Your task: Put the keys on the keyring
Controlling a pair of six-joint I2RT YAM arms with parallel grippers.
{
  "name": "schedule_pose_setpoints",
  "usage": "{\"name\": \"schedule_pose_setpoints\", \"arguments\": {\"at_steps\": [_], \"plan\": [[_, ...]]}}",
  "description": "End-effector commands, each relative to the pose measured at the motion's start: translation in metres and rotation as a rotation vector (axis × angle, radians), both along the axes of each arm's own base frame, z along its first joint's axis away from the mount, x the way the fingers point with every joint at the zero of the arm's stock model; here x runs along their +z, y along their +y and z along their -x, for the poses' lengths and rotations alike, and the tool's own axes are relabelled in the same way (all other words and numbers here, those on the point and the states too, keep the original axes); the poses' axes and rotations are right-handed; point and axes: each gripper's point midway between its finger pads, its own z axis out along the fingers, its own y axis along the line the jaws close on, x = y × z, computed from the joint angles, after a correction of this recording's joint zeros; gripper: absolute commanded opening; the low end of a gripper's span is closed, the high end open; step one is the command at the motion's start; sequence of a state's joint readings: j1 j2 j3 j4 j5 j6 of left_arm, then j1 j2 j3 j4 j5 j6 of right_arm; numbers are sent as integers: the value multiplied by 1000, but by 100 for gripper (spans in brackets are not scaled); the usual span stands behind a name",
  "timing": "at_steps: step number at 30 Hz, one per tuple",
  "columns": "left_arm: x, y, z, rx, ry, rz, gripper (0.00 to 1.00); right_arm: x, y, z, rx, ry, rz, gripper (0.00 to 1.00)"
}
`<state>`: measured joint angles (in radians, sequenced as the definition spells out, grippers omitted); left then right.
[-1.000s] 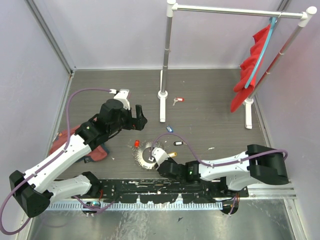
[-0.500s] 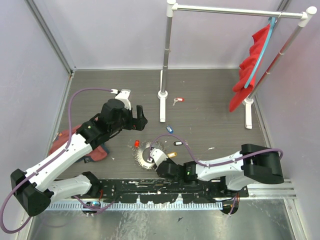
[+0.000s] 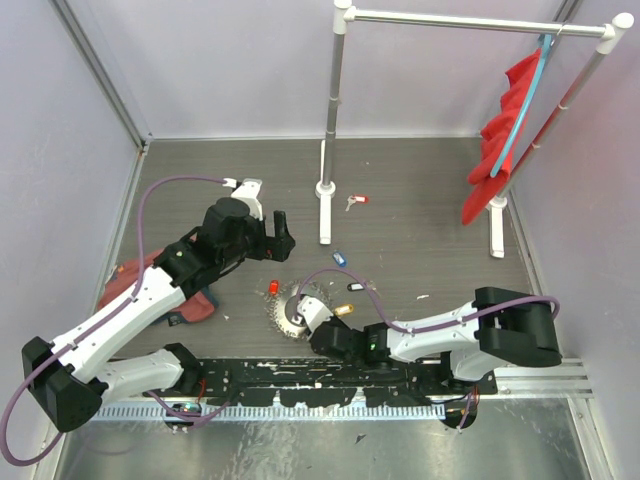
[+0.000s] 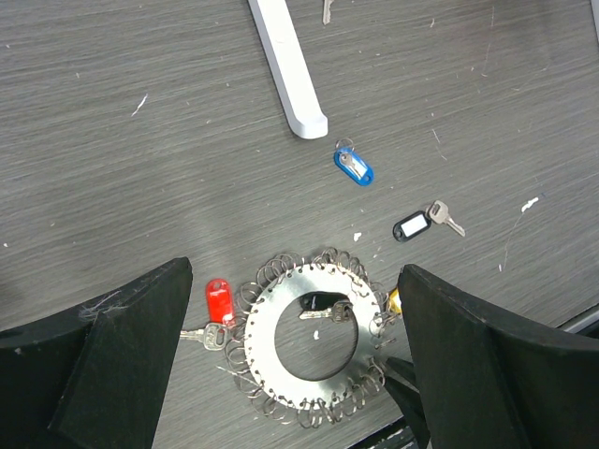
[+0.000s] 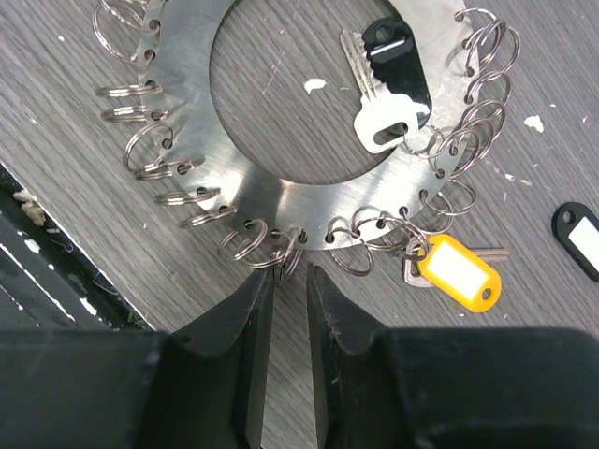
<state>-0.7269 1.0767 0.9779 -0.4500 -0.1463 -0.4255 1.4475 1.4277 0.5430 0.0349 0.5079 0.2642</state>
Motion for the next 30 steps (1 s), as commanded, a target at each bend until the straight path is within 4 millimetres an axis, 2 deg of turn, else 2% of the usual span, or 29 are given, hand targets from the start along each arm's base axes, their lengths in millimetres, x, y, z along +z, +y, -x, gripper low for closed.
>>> {"name": "schedule_pose_setpoints", "arguments": {"at_steps": [1, 14, 18, 22, 30], "plan": [[-4, -1, 0, -13, 2, -7, 98, 19, 20, -6, -30, -30, -87, 26], [-6, -1, 0, -18, 5, -12, 98, 21, 20, -9, -59, -37, -90, 11], [-8, 0, -1, -15, 4, -20, 98, 29, 18, -11, -61, -46, -90, 1], [-9, 1, 0, -21, 3, -28, 98, 43, 17, -11, -53, -54, -100, 1], [1, 2, 10, -83, -50, -8, 98, 98, 12, -7, -23, -54, -186, 1]]}}
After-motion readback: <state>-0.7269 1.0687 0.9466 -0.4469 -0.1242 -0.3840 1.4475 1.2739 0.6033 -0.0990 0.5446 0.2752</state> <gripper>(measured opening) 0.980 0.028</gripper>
